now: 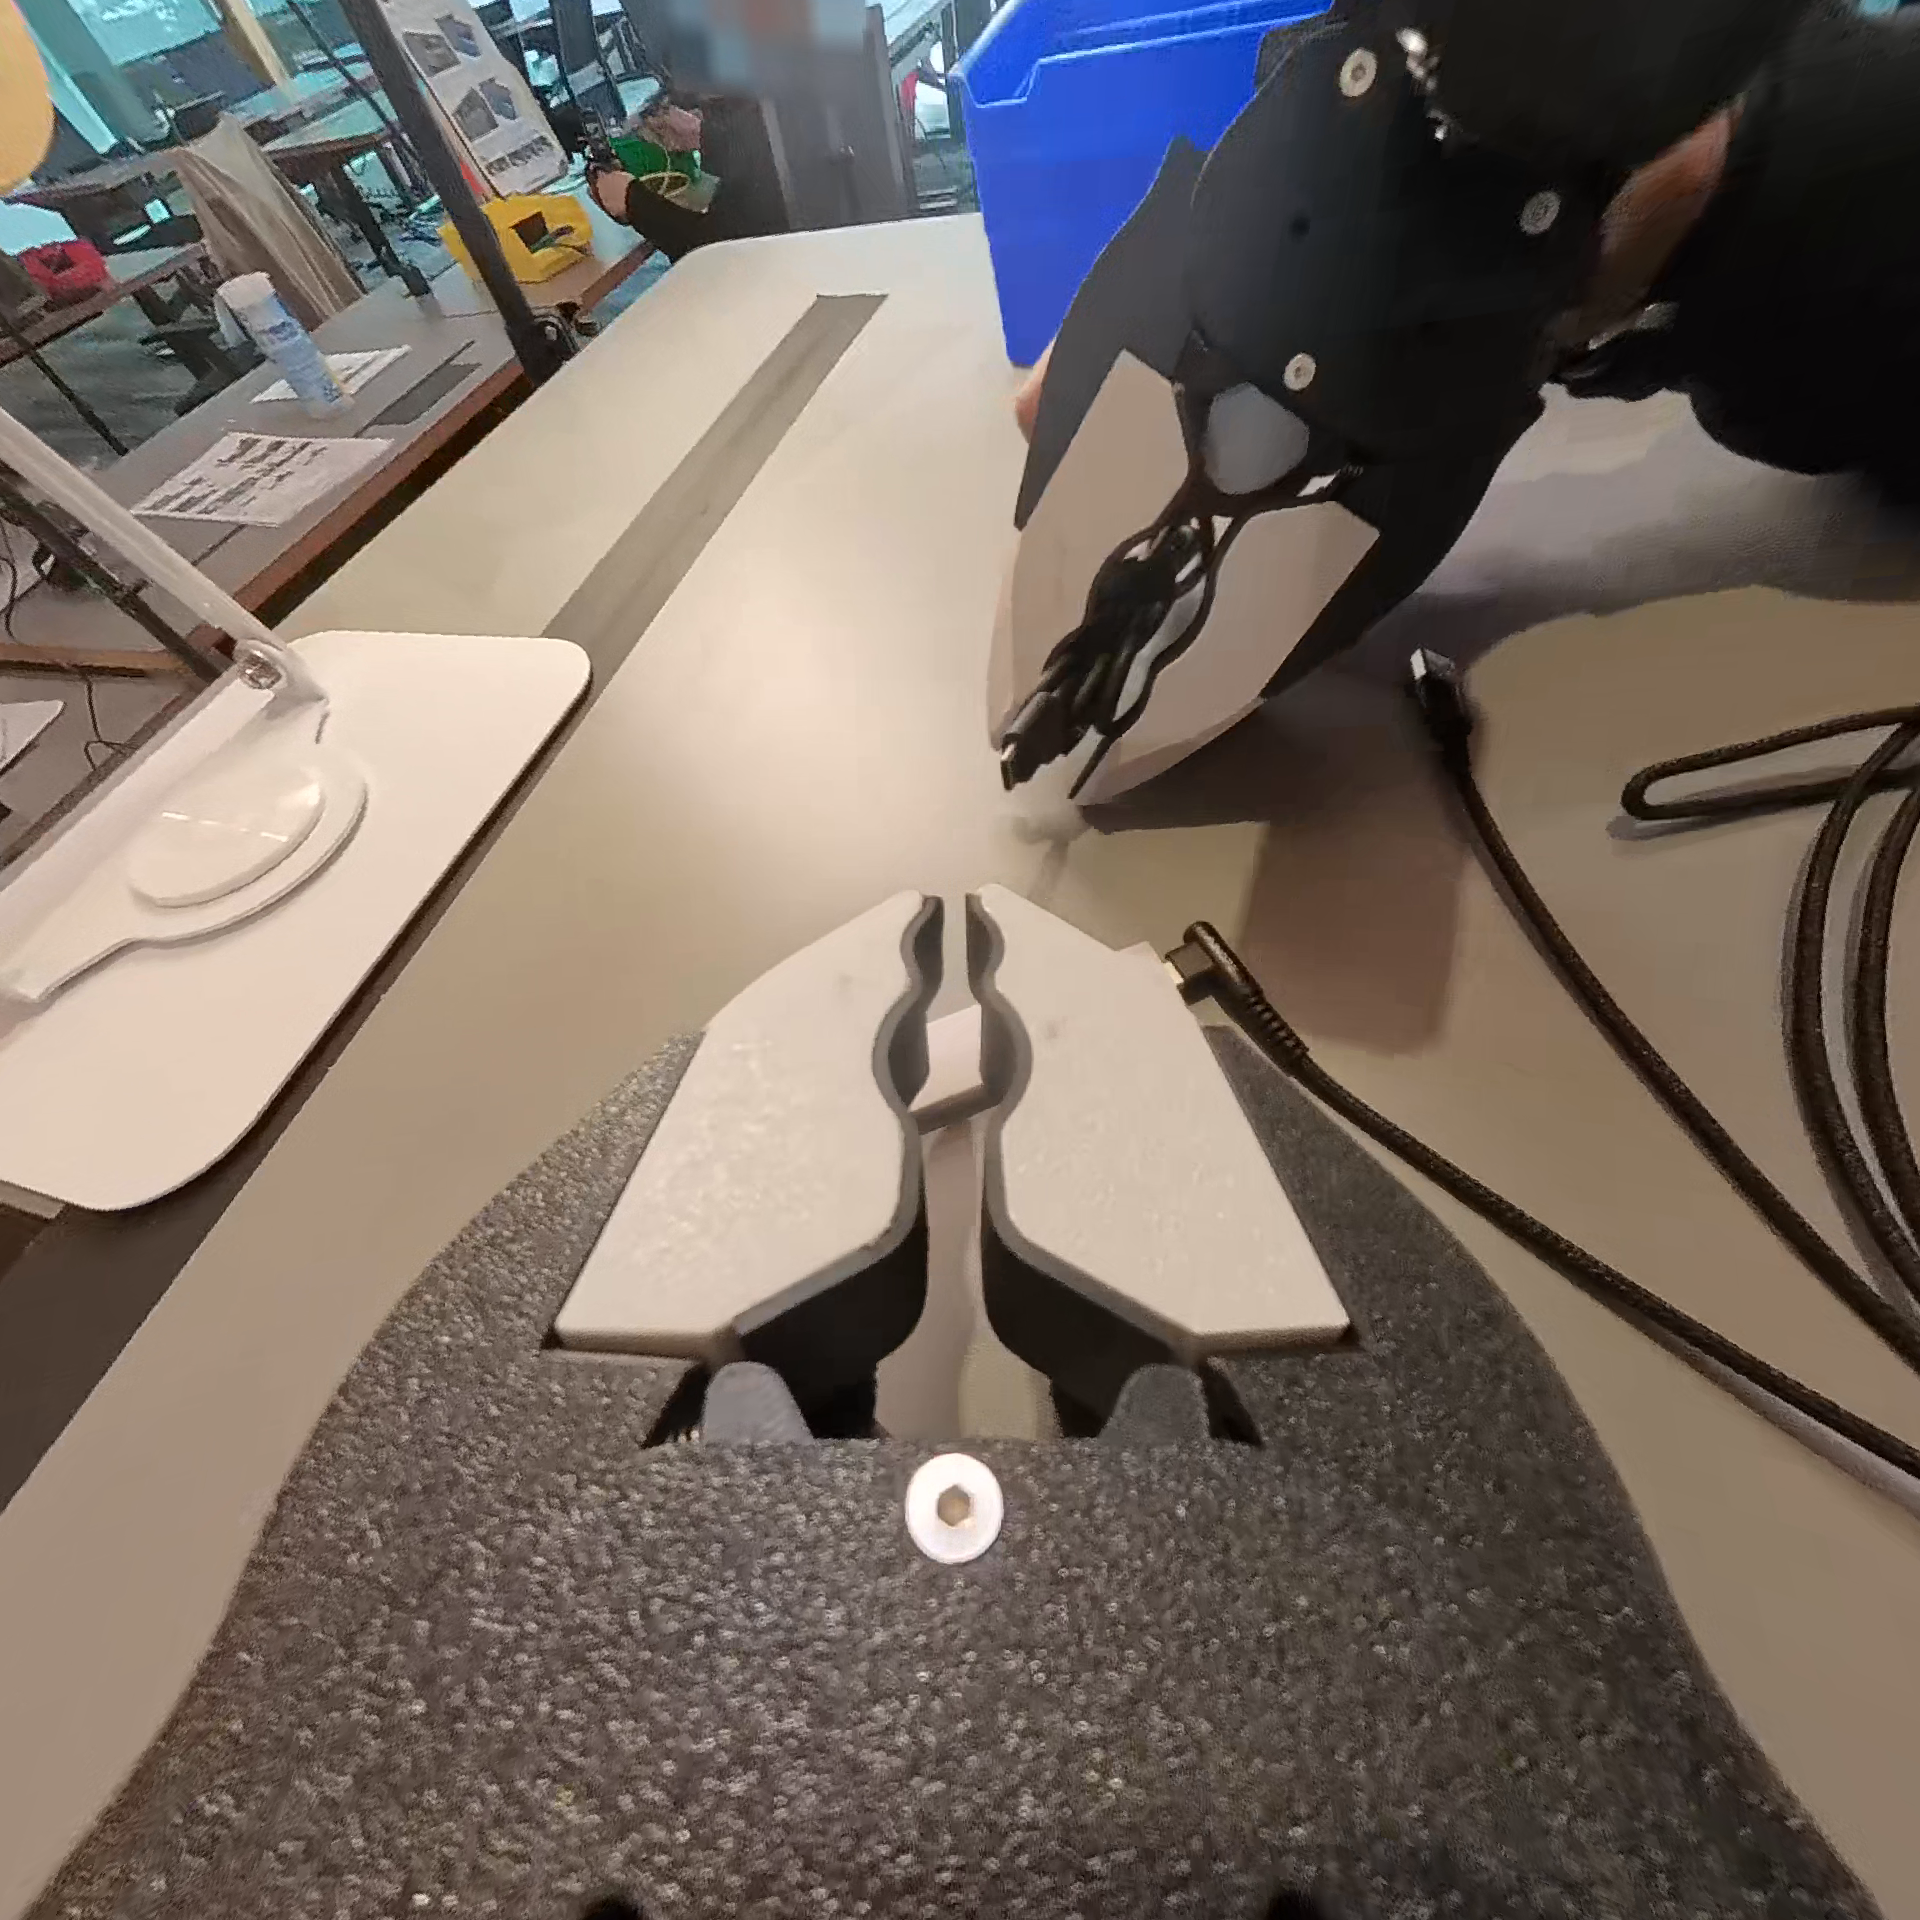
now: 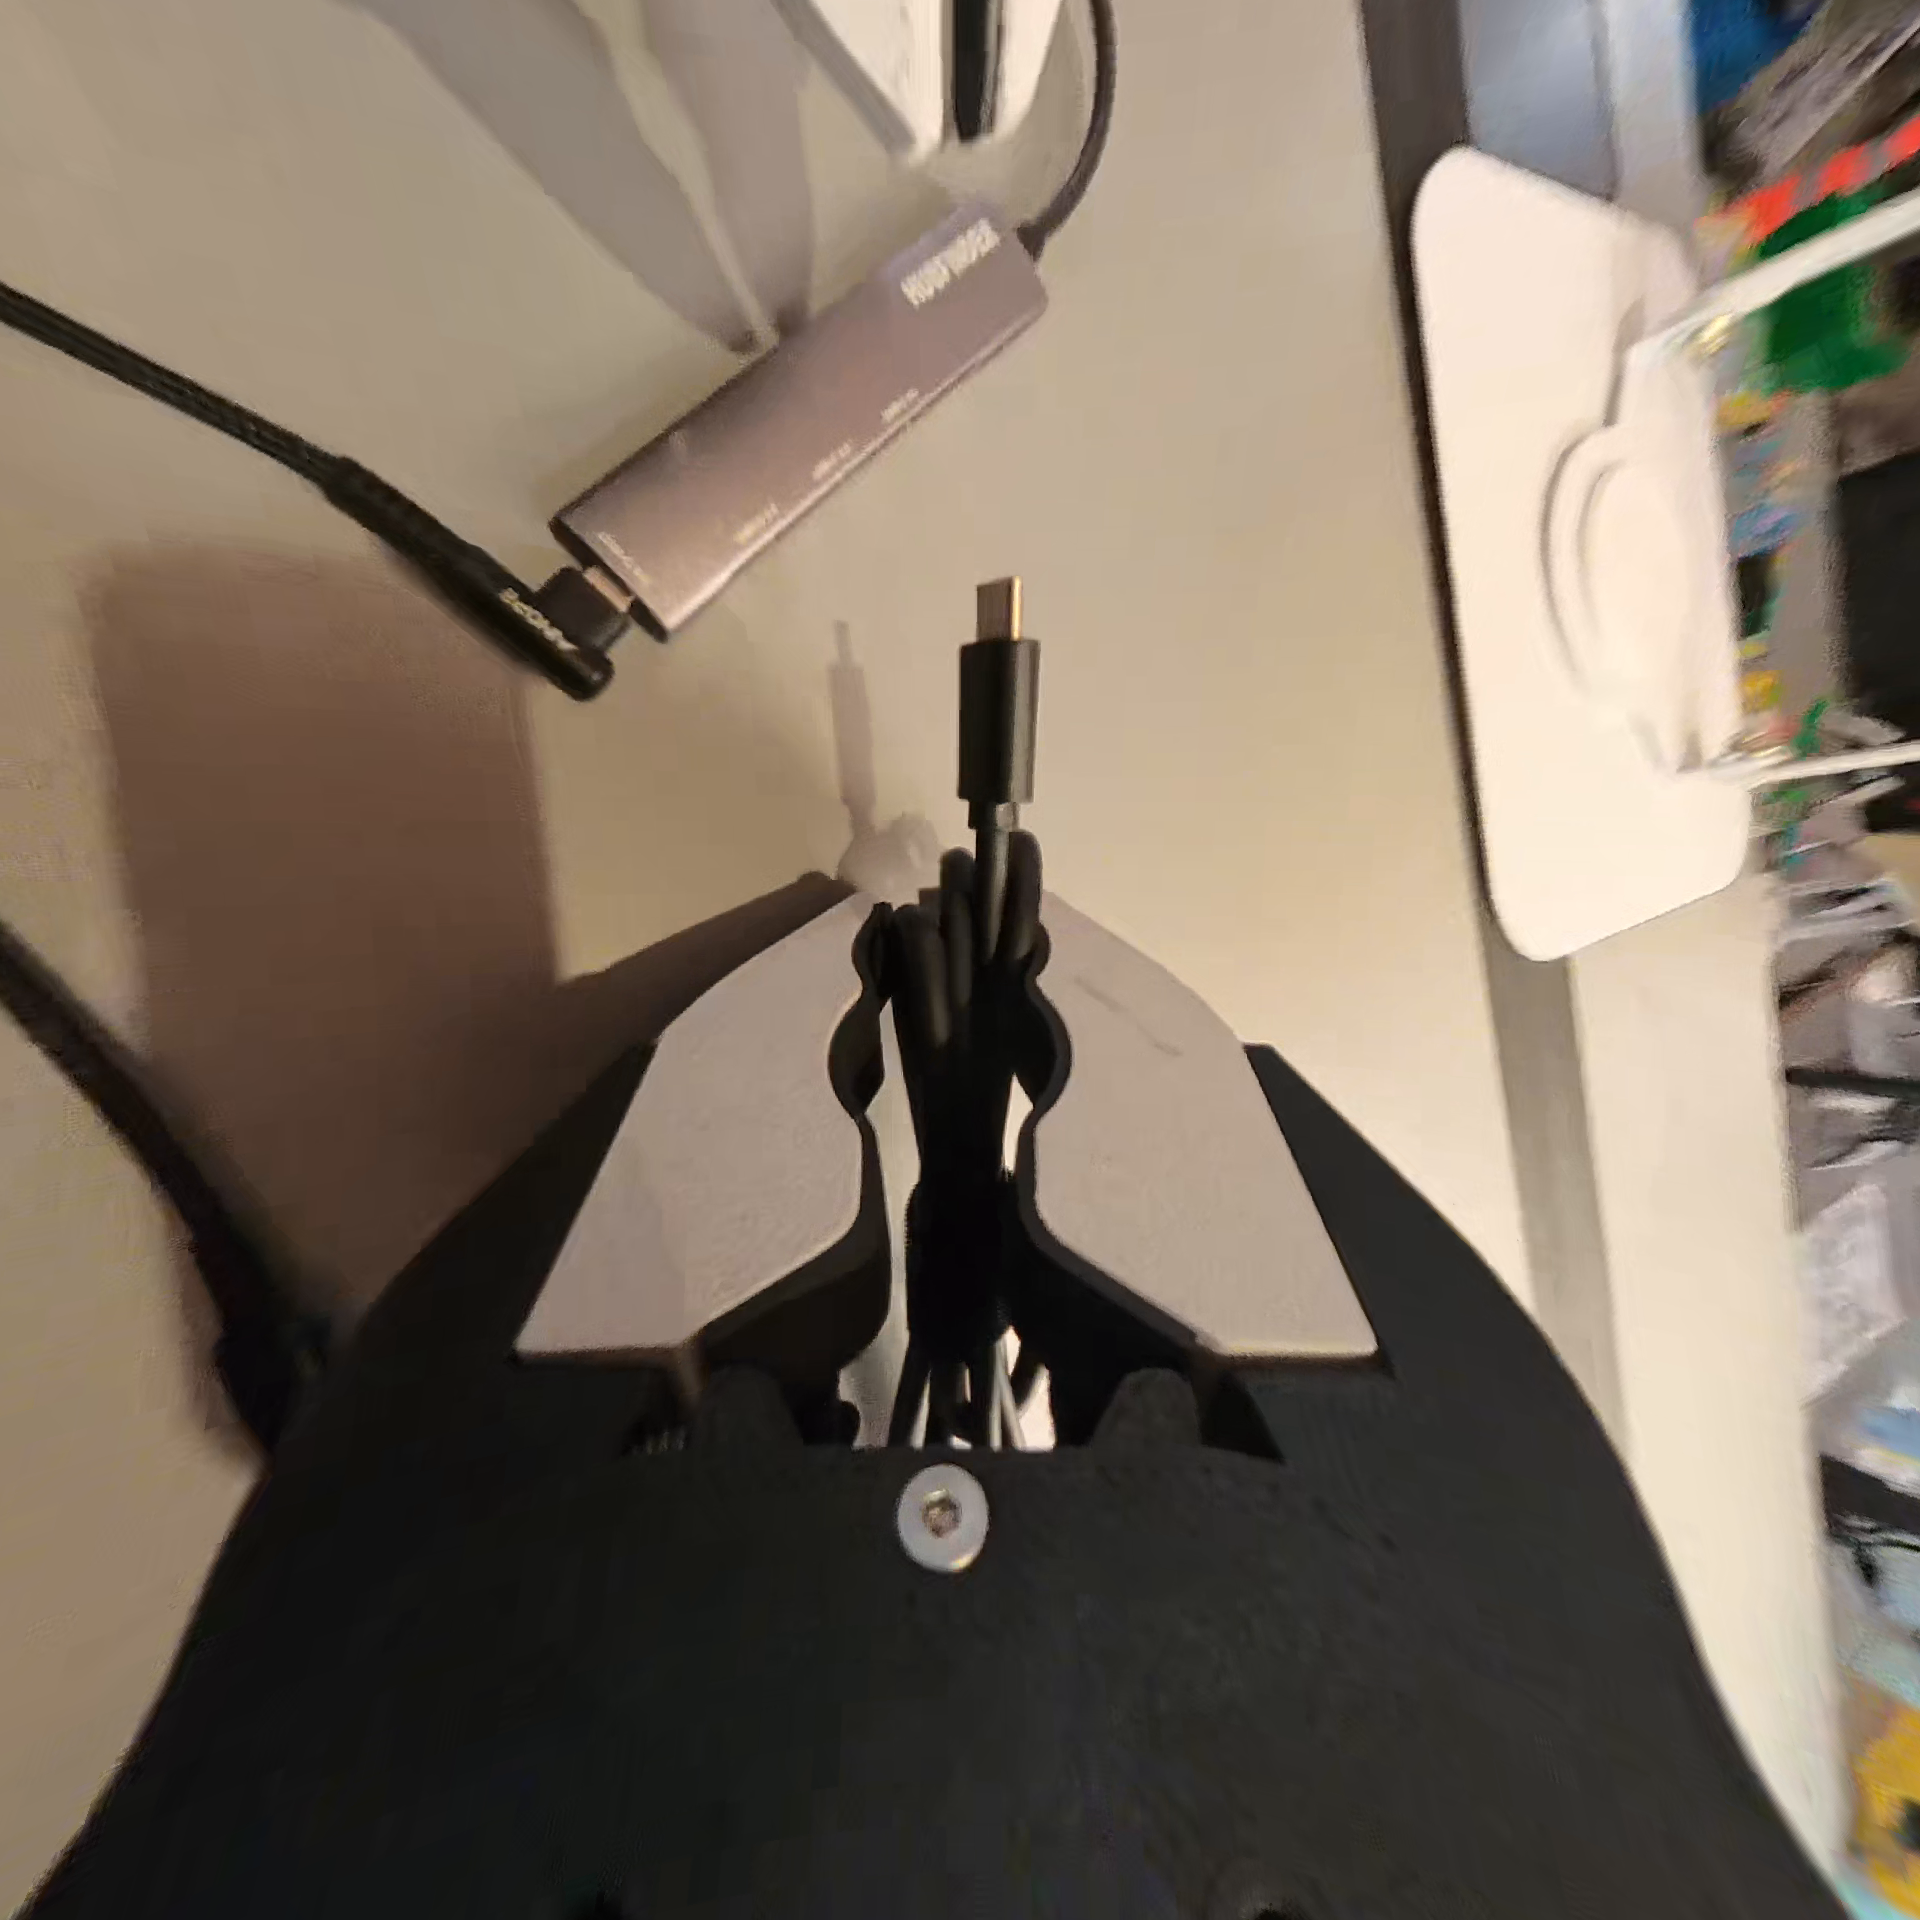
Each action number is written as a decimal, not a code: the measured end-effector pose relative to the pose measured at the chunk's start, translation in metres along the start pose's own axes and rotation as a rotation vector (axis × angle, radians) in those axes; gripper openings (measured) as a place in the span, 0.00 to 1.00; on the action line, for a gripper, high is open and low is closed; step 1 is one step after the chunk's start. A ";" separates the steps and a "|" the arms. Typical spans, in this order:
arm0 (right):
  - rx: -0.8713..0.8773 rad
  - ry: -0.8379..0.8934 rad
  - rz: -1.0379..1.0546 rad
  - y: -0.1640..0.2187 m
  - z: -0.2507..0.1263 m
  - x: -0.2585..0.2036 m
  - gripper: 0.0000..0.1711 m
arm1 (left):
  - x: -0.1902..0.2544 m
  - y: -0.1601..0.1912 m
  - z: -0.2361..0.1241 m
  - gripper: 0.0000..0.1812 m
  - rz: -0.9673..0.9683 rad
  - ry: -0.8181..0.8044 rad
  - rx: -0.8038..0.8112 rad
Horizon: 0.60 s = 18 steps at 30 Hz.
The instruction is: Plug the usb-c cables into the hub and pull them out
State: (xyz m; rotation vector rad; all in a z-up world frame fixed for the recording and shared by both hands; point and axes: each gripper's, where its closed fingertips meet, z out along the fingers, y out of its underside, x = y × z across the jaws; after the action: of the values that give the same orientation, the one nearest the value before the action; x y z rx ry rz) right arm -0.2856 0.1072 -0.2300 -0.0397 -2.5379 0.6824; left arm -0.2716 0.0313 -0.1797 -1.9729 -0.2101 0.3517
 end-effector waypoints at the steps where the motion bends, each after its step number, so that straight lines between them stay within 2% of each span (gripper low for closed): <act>1: -0.017 -0.047 0.037 0.002 -0.002 -0.003 0.13 | -0.001 0.000 0.000 0.03 -0.006 0.002 -0.002; 3: -0.043 -0.093 0.085 0.005 -0.005 -0.006 0.14 | 0.000 0.002 0.001 0.03 -0.002 0.001 -0.014; 8: -0.046 -0.015 0.078 0.009 -0.008 0.008 0.23 | 0.000 0.004 0.004 0.03 0.004 -0.004 -0.038; 11: -0.006 -0.006 0.119 0.001 -0.018 0.015 0.24 | -0.004 0.002 0.002 0.04 -0.020 -0.019 -0.016; 15: 0.094 -0.045 0.231 -0.025 -0.030 0.015 0.24 | -0.018 -0.005 -0.006 0.05 -0.126 -0.054 0.053; 18: 0.194 -0.170 0.288 -0.065 -0.031 -0.013 0.25 | -0.031 -0.010 -0.014 0.07 -0.222 -0.084 0.118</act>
State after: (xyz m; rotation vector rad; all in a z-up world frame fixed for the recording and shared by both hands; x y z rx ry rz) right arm -0.2534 0.0631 -0.1822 -0.2967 -2.6405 1.0841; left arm -0.2960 0.0144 -0.1604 -1.7999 -0.4482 0.2959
